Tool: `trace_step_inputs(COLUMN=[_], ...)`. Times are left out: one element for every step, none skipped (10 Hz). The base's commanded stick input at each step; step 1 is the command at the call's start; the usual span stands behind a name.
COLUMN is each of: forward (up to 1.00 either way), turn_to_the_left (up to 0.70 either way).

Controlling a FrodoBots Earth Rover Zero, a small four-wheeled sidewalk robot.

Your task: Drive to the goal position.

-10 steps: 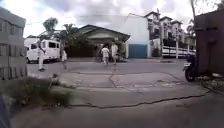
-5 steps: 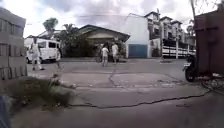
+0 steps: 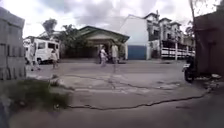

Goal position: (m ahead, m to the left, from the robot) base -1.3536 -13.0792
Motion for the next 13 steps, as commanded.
trace_step_inputs(forward=[0.7, 0.7, 0.7, 0.69, -0.05, -0.12, -0.12, -0.12, -0.12, -0.12, -0.12, -0.12, -0.12], turn_to_the_left=[-0.35, -0.35, -0.35, -0.35, -0.03, 0.0, 0.0, 0.0, 0.0, 0.0, 0.0, 0.0, 0.0])
